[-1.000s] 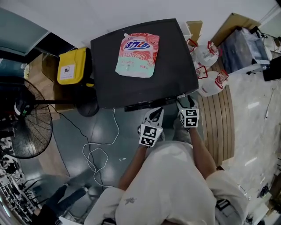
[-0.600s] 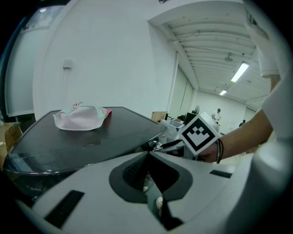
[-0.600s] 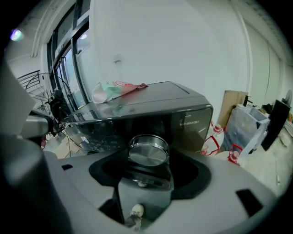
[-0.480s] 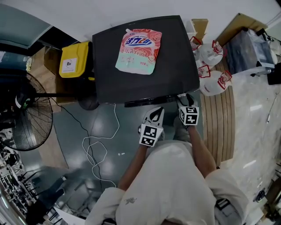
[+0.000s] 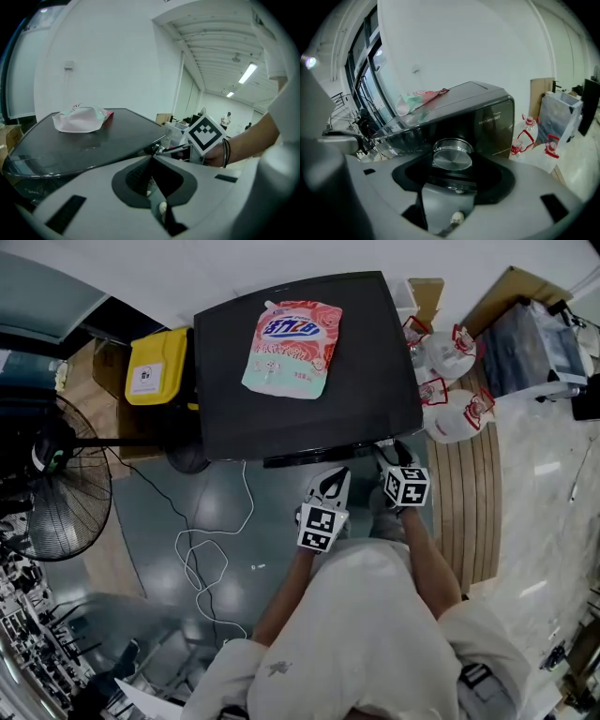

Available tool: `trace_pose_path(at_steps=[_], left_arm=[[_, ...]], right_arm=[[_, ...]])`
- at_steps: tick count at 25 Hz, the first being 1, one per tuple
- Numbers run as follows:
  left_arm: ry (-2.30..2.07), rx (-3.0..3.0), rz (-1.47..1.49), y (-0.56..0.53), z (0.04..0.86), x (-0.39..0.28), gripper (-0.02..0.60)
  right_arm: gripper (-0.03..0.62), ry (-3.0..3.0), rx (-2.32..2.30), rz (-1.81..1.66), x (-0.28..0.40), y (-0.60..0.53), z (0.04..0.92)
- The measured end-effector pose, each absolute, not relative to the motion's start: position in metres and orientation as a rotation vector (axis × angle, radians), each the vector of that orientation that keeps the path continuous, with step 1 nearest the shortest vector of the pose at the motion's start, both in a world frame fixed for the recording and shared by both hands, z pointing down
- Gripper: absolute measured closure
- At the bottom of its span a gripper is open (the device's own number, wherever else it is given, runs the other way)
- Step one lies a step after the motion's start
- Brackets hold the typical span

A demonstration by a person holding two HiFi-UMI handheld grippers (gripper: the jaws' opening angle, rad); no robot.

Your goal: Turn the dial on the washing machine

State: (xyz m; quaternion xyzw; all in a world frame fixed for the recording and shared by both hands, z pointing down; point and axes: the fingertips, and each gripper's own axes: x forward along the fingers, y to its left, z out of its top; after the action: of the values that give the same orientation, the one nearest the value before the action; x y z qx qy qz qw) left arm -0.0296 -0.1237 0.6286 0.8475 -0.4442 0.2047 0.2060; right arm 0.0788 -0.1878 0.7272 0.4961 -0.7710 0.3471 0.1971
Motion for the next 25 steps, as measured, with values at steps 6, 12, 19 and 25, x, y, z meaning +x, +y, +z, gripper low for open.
trace_pose_path(at_steps=[6, 12, 19, 25], left_arm=[[-1.225, 2.366, 0.578, -0.126, 0.630, -0.024, 0.568], [-1.216, 2.372, 0.581, -0.126, 0.629, -0.023, 0.568], [-1.208, 2.379, 0.580, -0.128, 0.631, -0.020, 0.568], [-1.199, 2.386, 0.587, -0.130, 0.632, -0.015, 0.568]], right_arm=[[0.319, -2.193, 1.386, 1.051, 0.079, -0.189, 0.727], [0.319, -2.221, 1.402, 1.169, 0.079, -0.188, 0.725], [0.319, -2.247, 1.400, 1.264, 0.080, -0.189, 0.726], [0.319, -2.265, 1.395, 1.342, 0.080, -0.190, 0.726]])
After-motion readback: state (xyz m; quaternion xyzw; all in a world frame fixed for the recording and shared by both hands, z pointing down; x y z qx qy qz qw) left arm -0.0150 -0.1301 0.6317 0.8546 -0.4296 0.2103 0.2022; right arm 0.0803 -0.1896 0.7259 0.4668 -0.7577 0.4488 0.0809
